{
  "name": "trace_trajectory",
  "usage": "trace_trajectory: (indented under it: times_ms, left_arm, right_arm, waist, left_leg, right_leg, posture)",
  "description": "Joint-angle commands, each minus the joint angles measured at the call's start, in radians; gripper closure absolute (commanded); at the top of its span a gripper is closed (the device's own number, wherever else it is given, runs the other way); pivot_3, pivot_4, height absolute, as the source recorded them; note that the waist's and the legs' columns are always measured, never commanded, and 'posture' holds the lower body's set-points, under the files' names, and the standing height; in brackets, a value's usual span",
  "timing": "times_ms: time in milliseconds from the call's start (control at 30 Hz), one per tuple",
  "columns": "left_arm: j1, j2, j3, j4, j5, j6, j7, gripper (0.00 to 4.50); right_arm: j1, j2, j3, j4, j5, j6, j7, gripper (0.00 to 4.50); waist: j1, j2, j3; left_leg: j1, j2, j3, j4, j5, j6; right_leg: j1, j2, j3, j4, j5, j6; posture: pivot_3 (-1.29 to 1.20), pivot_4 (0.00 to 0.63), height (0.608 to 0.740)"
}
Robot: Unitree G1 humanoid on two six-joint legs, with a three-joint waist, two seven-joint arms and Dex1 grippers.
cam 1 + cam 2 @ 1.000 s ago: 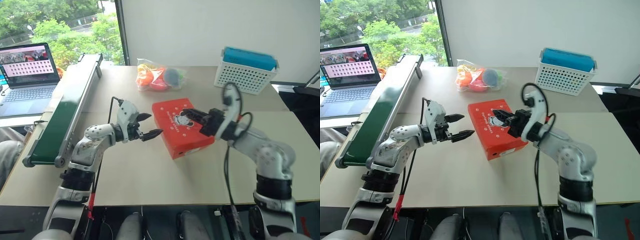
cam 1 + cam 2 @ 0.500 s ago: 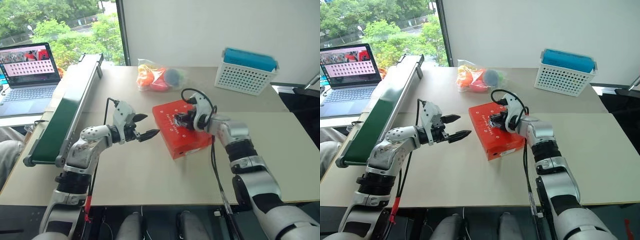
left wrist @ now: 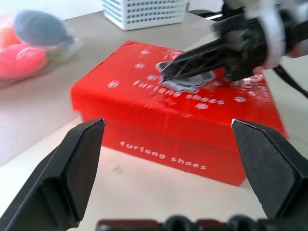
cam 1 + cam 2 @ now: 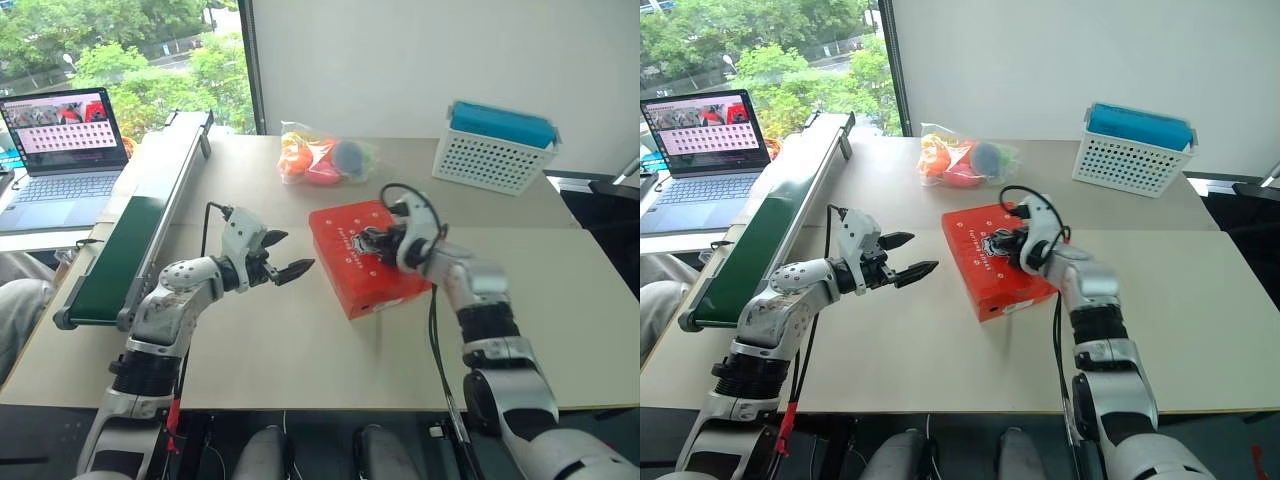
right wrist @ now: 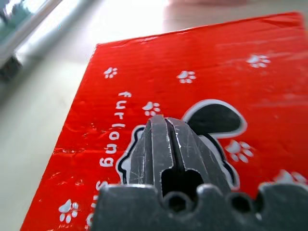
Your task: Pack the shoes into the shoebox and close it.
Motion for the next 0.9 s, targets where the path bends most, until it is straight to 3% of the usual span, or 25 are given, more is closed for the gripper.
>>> trace_trajectory:
  times_ms: [33,167,300,500,900]
  left_arm:
    - [0.002,-0.024,0.035,-0.03,-0.007,-0.027,0.04,0.0]
    - [0.015,-0.058,0.06,-0.012,0.004,-0.03,0.108,0.0]
    - [0.011,-0.109,0.136,0.073,0.054,-0.075,0.286,0.0]
    - [-0.001,-0.194,0.216,0.151,0.165,-0.181,0.583,0.0]
    - [0.0,-0.195,0.219,0.258,0.144,-0.229,0.512,0.0]
  right_arm:
    - [0.077,-0.046,-0.131,-0.29,0.133,0.127,-0.039,4.44]
    - [0.262,-0.173,-0.165,-0.499,0.075,0.168,-0.103,4.44]
    - [0.411,-0.284,-0.232,-0.474,-0.111,0.042,-0.248,4.44]
    - [0.449,-0.256,-0.28,-0.461,-0.219,-0.148,-0.377,4.44]
    - [0.509,-0.203,-0.268,-0.416,-0.246,-0.28,-0.381,4.44]
  waist:
    - [0.001,0.0,0.0]
    - [0.013,0.0,0.0]
    - [0.016,0.0,0.001]
    - [0.004,0.0,0.001]
    - [0.013,-0.001,0.001]
  left_leg:
    - [0.0,0.0,0.0,0.0,0.0,0.0]
    - [-0.001,-0.001,-0.001,0.0,-0.001,0.002]
    - [0.001,-0.002,0.001,0.001,-0.001,0.003]
    - [0.002,-0.001,0.002,0.001,-0.001,0.003]
    - [0.001,-0.001,0.002,0.001,-0.001,0.003]
  right_leg:
    - [0.0,0.0,0.0,0.0,0.0,0.0]
    - [0.001,-0.002,-0.002,-0.002,0.0,0.001]
    - [0.002,-0.002,0.0,-0.002,0.0,0.001]
    - [0.002,0.001,0.002,-0.002,0.001,0.001]
    - [0.002,0.001,0.001,-0.003,0.001,0.002]
  posture:
    - [0.0,0.15,0.705]
    - [0.0,0.15,0.705]
    - [0.0,0.15,0.705]
    - [0.0,0.15,0.705]
    - [0.0,0.15,0.705]
